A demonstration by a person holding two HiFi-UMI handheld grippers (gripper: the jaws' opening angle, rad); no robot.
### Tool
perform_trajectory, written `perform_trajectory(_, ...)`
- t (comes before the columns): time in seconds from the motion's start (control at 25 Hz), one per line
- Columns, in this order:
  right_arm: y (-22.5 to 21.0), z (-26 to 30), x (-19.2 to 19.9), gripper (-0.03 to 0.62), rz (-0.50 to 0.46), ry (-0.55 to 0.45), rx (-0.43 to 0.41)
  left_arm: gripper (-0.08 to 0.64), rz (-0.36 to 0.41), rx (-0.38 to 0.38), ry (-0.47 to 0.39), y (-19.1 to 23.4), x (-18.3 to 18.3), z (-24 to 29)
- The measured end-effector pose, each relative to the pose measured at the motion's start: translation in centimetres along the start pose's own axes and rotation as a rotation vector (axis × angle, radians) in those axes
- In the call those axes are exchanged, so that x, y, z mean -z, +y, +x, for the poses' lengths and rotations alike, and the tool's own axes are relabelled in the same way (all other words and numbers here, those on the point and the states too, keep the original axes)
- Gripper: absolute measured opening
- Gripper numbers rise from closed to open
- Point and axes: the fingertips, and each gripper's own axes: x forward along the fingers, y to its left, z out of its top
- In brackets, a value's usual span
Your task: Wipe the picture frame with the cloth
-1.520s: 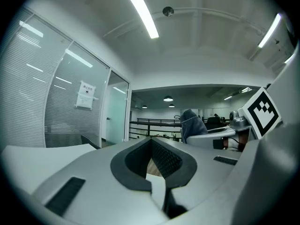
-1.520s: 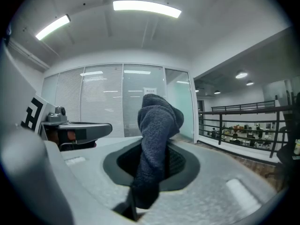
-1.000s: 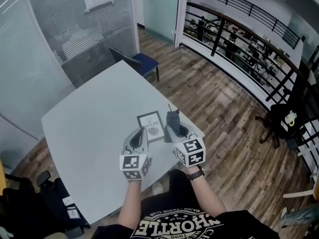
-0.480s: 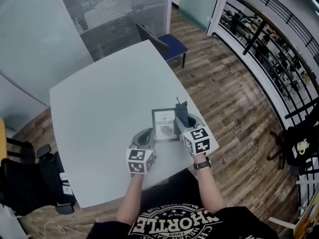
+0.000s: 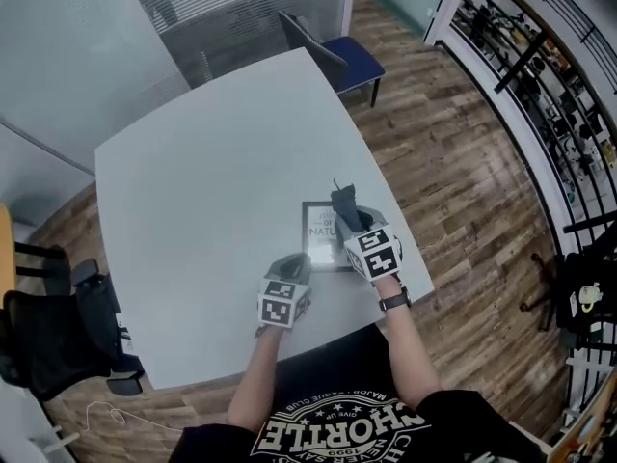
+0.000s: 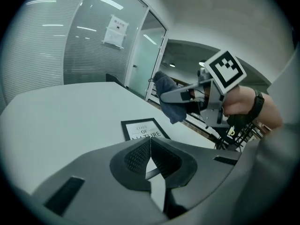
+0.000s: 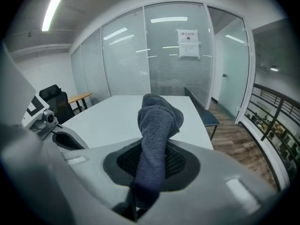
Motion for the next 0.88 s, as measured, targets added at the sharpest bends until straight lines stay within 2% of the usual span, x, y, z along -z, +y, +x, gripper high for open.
perform_trajectory(0.12, -0.5, 2.2, 0.4, 0.077, -0.050, 0.045, -0.010, -0.008, 0.033, 0.010, 0.086, 0.0, 2.2, 1.5)
perform_trajectory(0.24, -0.1, 4.4, 1.1, 0.076, -0.144, 0.115, -0.053, -0.007, 0.045, 0.019, 0.136, 0.3, 4.2, 2.5)
perform_trajectory(0.48, 2.2, 8.2, 2.5, 0.075, -0.437, 0.264, -0.171, -0.008, 0.037, 0.049, 0.189, 0.7, 6.9, 3.9)
perform_trajectory(0.64, 3.5, 10.5, 3.4, 0.075, -0.637, 0.343, -0.189, -0.007, 0.036, 0.065, 0.230, 0.4, 8.4, 4.7)
perform_trajectory(0.76, 4.5, 12.3, 3.9, 0.075, -0.745, 0.386, -0.198, -0.006, 0.031, 0.070, 0.231, 0.5, 8.8, 4.9)
perform_trajectory(0.88, 5.1, 13.9, 4.9, 0.075, -0.815, 0.432, -0.221, -0.006, 0.012, 0.073, 0.239, 0.6, 8.6, 4.9)
